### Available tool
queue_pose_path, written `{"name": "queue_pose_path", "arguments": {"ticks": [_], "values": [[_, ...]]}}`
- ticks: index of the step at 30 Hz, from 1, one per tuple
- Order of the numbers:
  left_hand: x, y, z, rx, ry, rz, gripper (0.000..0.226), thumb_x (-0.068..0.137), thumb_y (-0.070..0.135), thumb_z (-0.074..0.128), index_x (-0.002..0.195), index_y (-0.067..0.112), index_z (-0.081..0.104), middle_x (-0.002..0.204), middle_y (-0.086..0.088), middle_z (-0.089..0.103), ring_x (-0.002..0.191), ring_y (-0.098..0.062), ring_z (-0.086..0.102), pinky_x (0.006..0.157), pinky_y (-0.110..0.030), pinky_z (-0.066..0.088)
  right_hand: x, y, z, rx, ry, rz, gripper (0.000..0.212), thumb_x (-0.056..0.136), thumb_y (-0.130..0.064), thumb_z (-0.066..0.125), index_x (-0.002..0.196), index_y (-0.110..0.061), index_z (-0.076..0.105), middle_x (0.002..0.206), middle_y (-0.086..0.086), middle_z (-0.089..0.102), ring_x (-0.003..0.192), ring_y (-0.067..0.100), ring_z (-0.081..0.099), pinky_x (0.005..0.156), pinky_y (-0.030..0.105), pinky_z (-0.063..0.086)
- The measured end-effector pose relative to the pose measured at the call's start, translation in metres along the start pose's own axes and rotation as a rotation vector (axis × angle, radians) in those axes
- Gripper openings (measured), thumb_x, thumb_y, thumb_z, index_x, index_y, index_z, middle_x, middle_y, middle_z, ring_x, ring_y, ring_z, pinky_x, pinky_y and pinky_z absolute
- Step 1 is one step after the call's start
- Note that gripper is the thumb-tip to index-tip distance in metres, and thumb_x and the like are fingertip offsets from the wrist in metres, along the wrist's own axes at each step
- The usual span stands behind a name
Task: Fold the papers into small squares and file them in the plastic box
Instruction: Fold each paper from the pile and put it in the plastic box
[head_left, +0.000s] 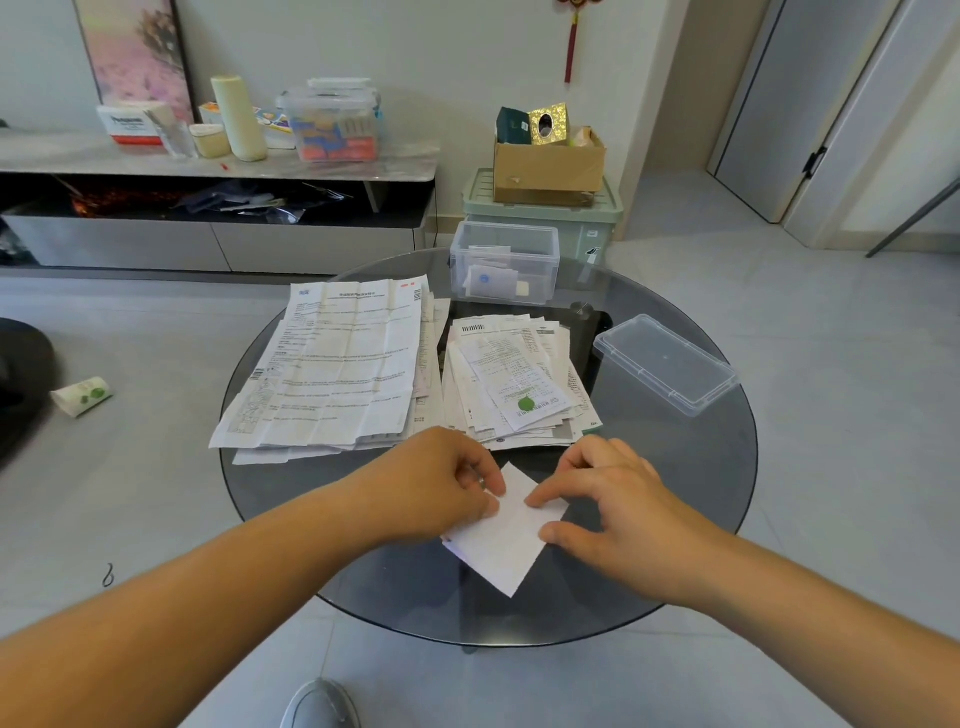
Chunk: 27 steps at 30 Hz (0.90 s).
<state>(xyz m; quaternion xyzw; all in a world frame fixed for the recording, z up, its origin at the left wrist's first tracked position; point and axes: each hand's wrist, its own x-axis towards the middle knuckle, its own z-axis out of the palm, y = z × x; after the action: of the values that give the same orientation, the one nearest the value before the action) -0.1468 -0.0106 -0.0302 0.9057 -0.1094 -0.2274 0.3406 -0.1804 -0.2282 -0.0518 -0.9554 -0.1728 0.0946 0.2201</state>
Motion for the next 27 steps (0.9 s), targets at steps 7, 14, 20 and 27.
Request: {"name": "queue_pose_path", "arguments": {"ticks": [7, 14, 20, 27], "values": [[-0.01, 0.006, 0.007, 0.337, 0.135, 0.011, 0.025, 0.083, 0.038, 0.077, 0.107, 0.036, 0.069, 0.105, 0.011, 0.048, 0.093, -0.009, 0.057, 0.083, -0.024, 0.051, -0.005, -0.008, 0.004, -0.111, 0.02, -0.175, 0.02, 0.098, -0.035, 0.059, 0.115, -0.04, 0.069, 0.123, -0.023, 0.045, 0.116, 0.0, 0.034, 0.102, 0.023, 0.036], [-0.013, 0.008, 0.008, 0.181, 0.106, -0.011, 0.043, 0.075, 0.025, 0.086, 0.106, 0.035, 0.058, 0.115, 0.01, 0.051, 0.097, -0.011, 0.059, 0.075, -0.018, 0.048, -0.013, -0.016, 0.001, -0.101, -0.088, -0.215, 0.033, 0.091, -0.056, 0.06, 0.118, -0.038, 0.065, 0.13, -0.026, 0.044, 0.12, -0.003, 0.035, 0.1, 0.019, 0.039], [-0.011, 0.006, 0.004, -0.05, 0.111, -0.077, 0.035, 0.075, 0.023, 0.088, 0.099, 0.029, 0.063, 0.102, 0.005, 0.063, 0.085, -0.01, 0.065, 0.072, -0.023, 0.056, -0.015, -0.017, 0.002, -0.125, -0.091, -0.227, 0.046, 0.084, -0.067, 0.062, 0.121, -0.04, 0.061, 0.133, -0.028, 0.041, 0.121, -0.004, 0.031, 0.098, 0.015, 0.034], [-0.01, 0.005, 0.002, -0.311, 0.006, -0.132, 0.021, 0.083, 0.012, 0.08, 0.099, 0.012, 0.067, 0.078, -0.006, 0.067, 0.067, -0.016, 0.068, 0.062, -0.021, 0.054, -0.019, -0.021, 0.003, -0.195, -0.073, -0.253, 0.065, 0.077, -0.078, 0.059, 0.129, -0.04, 0.054, 0.134, -0.026, 0.038, 0.122, -0.002, 0.03, 0.099, 0.014, 0.03]]}}
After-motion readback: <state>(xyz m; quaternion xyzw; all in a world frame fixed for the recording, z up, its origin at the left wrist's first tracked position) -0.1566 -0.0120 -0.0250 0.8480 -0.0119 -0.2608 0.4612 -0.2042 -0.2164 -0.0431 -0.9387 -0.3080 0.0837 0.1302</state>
